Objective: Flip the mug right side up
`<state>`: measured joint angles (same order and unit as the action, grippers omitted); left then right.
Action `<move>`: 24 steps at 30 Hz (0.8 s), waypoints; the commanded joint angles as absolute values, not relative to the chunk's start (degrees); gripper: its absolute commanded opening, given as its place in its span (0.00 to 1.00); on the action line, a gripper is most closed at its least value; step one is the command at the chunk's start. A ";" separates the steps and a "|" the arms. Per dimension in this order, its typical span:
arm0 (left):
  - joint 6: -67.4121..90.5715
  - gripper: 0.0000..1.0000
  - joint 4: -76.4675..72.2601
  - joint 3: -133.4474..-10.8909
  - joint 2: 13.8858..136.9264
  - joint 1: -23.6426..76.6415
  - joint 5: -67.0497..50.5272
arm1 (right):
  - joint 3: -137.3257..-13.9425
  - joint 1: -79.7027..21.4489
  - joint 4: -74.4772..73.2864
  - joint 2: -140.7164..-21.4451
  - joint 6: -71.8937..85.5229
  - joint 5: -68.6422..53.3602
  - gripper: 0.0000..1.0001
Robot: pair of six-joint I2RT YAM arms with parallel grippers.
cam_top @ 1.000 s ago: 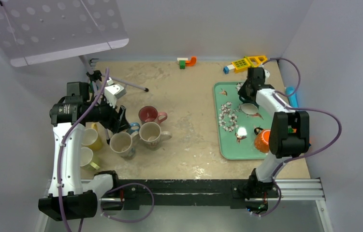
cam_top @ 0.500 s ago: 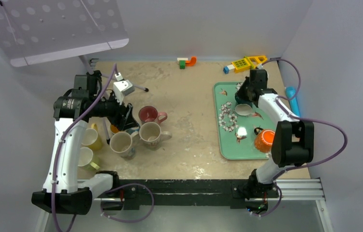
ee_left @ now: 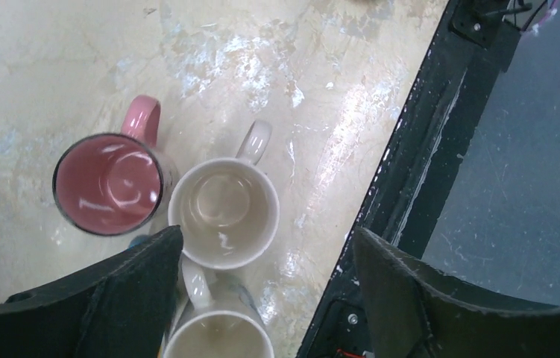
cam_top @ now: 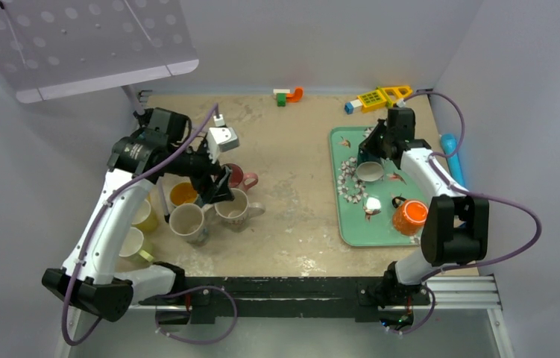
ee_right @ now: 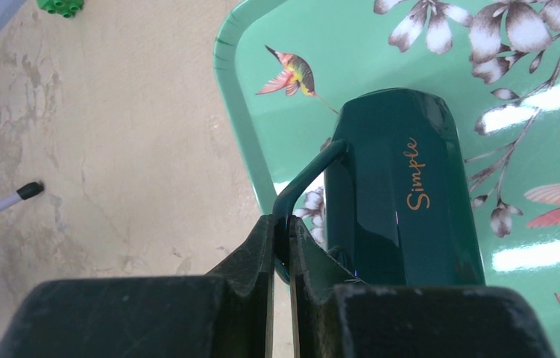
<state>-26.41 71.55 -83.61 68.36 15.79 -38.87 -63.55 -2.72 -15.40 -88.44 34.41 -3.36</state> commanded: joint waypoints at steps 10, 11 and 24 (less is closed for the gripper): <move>-22.86 0.99 48.45 -89.32 78.52 40.21 -22.11 | -64.07 -2.82 -12.19 -79.16 43.11 -6.72 0.00; -22.29 1.00 46.07 -89.54 80.01 41.60 -21.20 | -63.65 -2.81 -11.89 -78.65 44.06 -6.40 0.00; -21.09 1.00 19.32 -95.44 100.58 52.18 -11.38 | -59.94 -2.86 -13.43 -72.45 58.12 -2.82 0.00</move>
<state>-22.50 31.00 -92.31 97.91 51.55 -14.48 -59.40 -2.72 -17.19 -78.26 51.77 -3.99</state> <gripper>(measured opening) 0.997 0.090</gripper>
